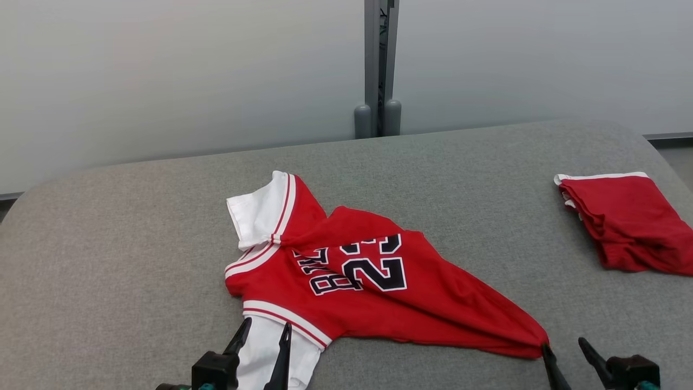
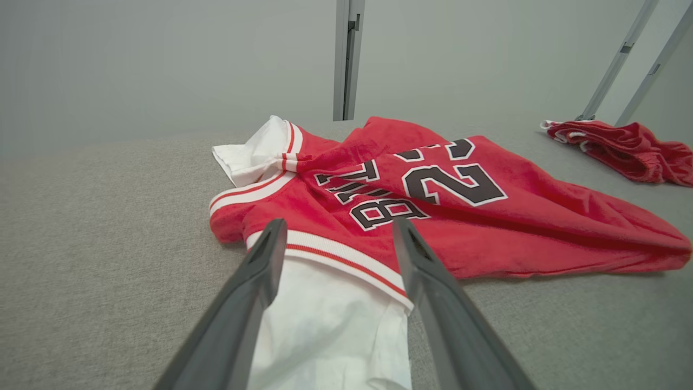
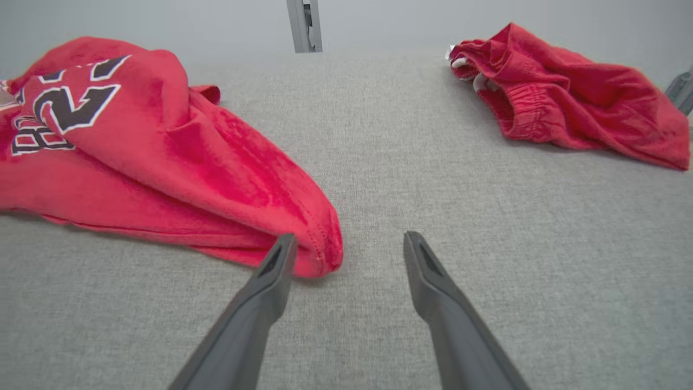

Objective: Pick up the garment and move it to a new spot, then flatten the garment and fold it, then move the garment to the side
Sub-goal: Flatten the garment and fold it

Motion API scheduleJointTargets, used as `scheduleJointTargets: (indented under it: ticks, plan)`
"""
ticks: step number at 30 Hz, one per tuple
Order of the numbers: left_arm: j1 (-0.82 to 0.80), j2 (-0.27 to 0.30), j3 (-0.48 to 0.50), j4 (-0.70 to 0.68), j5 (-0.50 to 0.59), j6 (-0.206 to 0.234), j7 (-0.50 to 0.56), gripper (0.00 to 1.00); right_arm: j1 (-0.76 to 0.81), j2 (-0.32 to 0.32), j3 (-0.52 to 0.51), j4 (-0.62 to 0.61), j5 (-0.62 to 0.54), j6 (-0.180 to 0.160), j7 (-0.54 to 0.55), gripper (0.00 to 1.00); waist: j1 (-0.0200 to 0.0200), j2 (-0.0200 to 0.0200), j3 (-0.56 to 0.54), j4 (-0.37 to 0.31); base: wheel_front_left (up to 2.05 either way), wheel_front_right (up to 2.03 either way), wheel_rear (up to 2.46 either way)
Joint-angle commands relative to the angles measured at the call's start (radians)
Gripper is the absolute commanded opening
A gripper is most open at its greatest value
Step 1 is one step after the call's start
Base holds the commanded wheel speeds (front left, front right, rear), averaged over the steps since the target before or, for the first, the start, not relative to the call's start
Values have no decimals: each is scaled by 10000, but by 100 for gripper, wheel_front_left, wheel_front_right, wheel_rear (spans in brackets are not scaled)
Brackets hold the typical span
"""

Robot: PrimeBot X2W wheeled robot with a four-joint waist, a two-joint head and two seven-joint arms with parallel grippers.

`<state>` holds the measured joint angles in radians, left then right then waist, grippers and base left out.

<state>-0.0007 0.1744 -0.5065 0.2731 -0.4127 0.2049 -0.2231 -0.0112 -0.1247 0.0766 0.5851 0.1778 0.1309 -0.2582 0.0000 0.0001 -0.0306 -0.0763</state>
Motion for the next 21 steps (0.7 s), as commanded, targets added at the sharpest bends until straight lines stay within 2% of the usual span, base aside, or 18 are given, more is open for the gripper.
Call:
scheduleJointTargets:
  ticks: [1, 9, 21]
  plan:
    - [34, 51, -6, 23, -13, 57, -56, 100, -67, -103, -31, -149, 60, -2, 37, 100, 0, -1, -16, 36, 0, 0, 0]
    - [-70, -11, -84, 52, -57, 73, -44, 100, -808, -593, 306, -1194, 329, -2, 1041, 100, 0, -1, 16, 413, 0, 0, 0]
    - [-359, -12, -144, 129, -74, 43, -73, 100, -2726, -1704, 2698, 147, 1869, -2, 3829, 100, 0, -1, 234, 1263, 0, 0, 0]
